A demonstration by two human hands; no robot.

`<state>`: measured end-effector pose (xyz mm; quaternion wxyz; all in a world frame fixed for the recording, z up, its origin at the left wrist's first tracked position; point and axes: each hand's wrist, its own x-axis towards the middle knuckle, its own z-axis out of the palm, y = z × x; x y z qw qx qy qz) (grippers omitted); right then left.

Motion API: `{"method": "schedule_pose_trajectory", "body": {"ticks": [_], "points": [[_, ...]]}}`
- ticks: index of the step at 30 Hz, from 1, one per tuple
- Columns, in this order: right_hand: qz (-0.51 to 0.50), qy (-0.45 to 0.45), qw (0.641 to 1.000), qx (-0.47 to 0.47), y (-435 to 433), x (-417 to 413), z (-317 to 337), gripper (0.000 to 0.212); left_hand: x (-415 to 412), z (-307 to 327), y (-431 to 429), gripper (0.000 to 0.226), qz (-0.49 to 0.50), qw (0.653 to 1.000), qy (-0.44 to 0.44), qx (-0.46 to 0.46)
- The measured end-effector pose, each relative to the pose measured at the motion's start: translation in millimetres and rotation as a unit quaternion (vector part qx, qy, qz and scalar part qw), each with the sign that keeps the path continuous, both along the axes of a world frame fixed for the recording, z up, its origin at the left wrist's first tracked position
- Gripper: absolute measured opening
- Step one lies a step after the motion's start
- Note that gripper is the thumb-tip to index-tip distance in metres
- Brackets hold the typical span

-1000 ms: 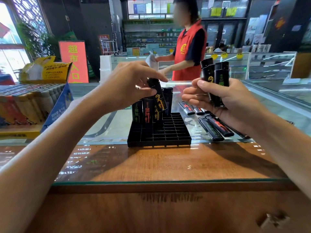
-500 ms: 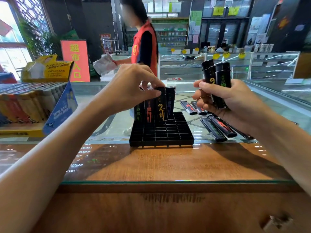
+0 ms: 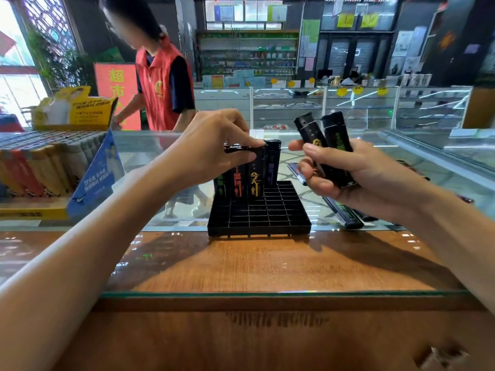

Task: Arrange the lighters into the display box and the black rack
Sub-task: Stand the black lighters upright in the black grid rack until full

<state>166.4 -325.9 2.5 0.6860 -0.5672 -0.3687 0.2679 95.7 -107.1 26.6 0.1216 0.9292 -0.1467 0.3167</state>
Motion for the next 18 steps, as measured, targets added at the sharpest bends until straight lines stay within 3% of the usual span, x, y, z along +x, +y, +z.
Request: {"method": "schedule_pose_trajectory", "body": {"ticks": [11, 13, 16, 18], "points": [[0.076, -0.016, 0.997, -0.009, 4.2, -4.3, -4.0, 0.024, -2.7, -3.7, 1.2, 0.024, -0.018, 1.0, -0.02, -0.006], [0.084, -0.025, 0.996, -0.015, 4.7, -5.5, -4.4, 0.024, -7.4, -0.6, -3.9, 0.027, -0.068, 0.994, -0.026, -0.084], [0.087, -0.036, 0.995, -0.024, 5.5, -7.5, -5.6, 0.022, -14.3, 2.8, -14.0, 0.034, -0.167, 0.958, 0.011, -0.233], [0.084, -0.044, 0.995, -0.038, 6.1, -8.6, -6.7, 0.022, -14.8, 2.5, -19.7, 0.032, -0.196, 0.942, 0.015, -0.271]]}}
